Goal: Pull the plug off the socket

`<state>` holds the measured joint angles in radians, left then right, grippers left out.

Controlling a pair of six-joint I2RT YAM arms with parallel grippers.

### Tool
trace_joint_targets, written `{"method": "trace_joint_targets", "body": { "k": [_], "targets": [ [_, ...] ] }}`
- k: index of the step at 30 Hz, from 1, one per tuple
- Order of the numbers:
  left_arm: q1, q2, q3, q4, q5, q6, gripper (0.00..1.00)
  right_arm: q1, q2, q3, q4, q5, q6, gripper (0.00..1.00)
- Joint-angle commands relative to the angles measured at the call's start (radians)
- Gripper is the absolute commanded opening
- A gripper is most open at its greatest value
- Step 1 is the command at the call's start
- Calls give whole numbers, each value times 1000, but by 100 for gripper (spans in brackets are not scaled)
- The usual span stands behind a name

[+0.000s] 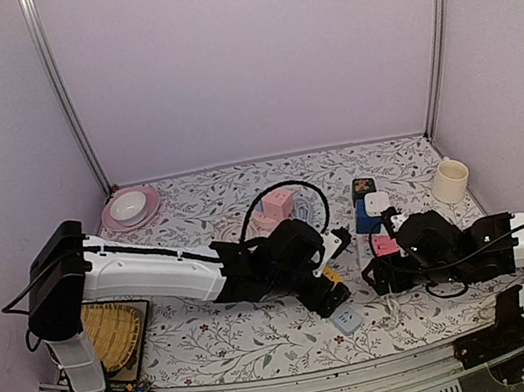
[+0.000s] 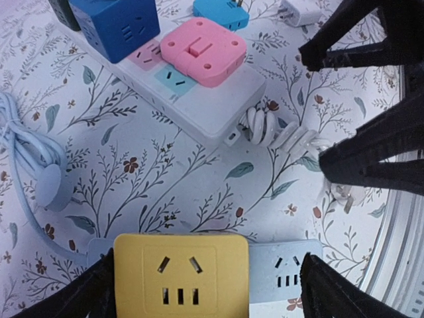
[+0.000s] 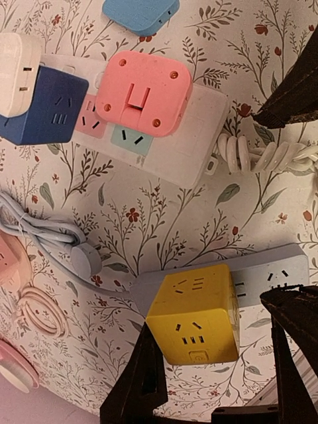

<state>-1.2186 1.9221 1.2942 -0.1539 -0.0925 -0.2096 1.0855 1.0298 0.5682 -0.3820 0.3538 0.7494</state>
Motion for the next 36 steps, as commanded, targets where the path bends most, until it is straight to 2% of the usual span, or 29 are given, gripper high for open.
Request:
{"method": "trace_joint_targets", "body": {
  "k": [1,8,11,15,19,27,36],
  "targets": [
    [25,32,19,-37,61,46,93,3,11,-8,-5,16,16,84],
    [59,35,11,-40,54,19,84,4,46,-4,13,11,9,84],
    [59,34,1,-39,50,2,76,4,68,3,19,2,4,84],
    [54,16,-14,-39,40,-45,60,4,86,8,43,-24,-6,83],
    [27,-11,-29,-77,-32,-156,53,4,94,4,89,-77,-11,82],
    [-44,-96,-20,-188,-226,-343,52,4,108,-2,189,-237,-13,78],
    [-88,-102,-44,-196,-298,-434,52,13,153,-73,272,-294,43,75]
  ]
}}
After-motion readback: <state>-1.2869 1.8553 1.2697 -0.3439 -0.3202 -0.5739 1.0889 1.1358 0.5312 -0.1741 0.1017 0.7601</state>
